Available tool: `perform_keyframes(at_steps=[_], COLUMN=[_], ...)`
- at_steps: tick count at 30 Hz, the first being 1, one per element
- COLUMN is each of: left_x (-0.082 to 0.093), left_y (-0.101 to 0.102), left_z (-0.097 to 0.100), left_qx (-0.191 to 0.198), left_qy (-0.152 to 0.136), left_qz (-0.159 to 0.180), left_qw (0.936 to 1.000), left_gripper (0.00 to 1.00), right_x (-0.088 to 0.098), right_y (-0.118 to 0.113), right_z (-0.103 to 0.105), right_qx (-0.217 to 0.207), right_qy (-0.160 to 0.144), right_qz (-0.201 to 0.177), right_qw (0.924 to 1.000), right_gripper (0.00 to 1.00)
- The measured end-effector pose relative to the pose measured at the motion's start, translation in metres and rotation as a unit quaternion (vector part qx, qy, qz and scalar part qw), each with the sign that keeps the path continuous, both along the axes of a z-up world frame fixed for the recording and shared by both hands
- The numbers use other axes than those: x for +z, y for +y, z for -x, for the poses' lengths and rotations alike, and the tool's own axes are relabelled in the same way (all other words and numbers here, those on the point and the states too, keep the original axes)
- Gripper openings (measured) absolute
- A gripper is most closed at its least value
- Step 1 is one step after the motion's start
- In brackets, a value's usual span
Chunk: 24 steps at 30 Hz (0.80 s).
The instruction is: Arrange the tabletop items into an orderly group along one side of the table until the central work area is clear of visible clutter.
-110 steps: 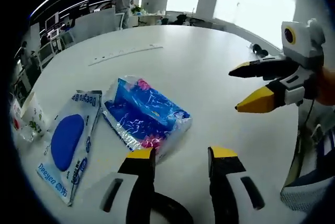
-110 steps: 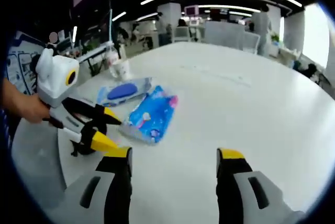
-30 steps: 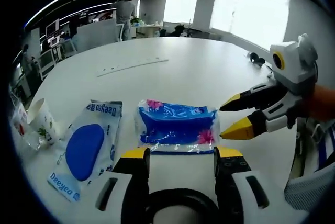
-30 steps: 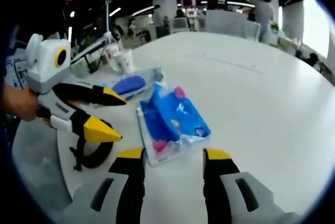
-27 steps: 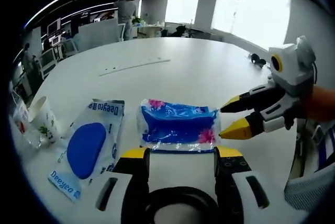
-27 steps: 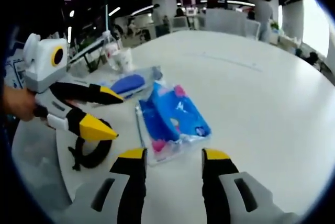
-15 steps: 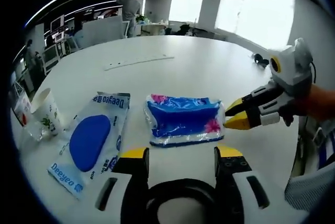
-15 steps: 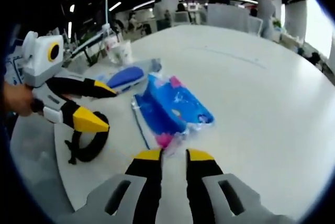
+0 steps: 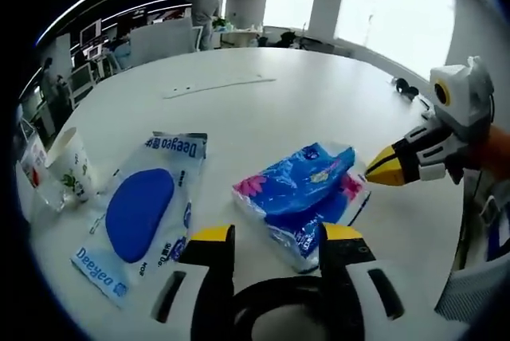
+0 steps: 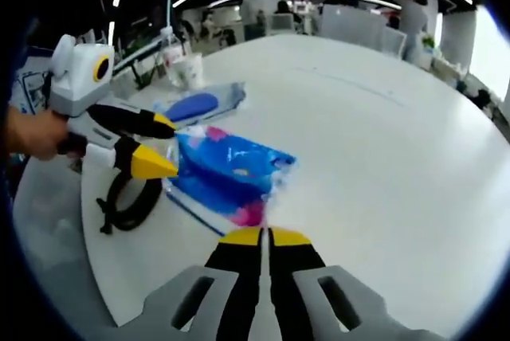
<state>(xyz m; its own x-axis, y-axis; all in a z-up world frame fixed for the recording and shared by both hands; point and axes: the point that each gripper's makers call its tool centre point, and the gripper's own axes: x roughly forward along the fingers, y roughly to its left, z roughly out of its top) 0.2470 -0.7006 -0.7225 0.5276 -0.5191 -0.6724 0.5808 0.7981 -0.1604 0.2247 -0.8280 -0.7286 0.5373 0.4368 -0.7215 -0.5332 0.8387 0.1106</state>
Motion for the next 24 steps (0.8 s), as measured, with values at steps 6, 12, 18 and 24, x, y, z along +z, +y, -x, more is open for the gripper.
perform_keyframes(at_steps=[6,12,18,24], left_x=[-0.008,-0.010,-0.009,-0.003], left_y=[-0.001,-0.004,-0.005,-0.006], left_z=[0.005,0.007,0.006,-0.001], left_qx=[-0.001,-0.004,-0.013,-0.007], left_qy=[0.017,0.029,0.037,0.035], left_qz=[-0.009,-0.009,-0.012,-0.001], left_qw=[0.9998,0.9995,0.9992,0.9994], left_gripper=[0.25,0.15,0.03,0.01], right_x=[0.004,0.003,0.006,0.007], right_y=[0.005,0.010,0.008,0.005], right_z=[-0.003,-0.012,-0.011,-0.012], right_qx=[-0.009,-0.005,0.001,0.003], right_qy=[-0.002,-0.006,-0.014,-0.018], right_qz=[-0.025,-0.029,-0.016,-0.015], right_qw=[0.9996,0.9996,0.9998,0.9997], right_gripper=[0.02,0.09,0.00,0.00])
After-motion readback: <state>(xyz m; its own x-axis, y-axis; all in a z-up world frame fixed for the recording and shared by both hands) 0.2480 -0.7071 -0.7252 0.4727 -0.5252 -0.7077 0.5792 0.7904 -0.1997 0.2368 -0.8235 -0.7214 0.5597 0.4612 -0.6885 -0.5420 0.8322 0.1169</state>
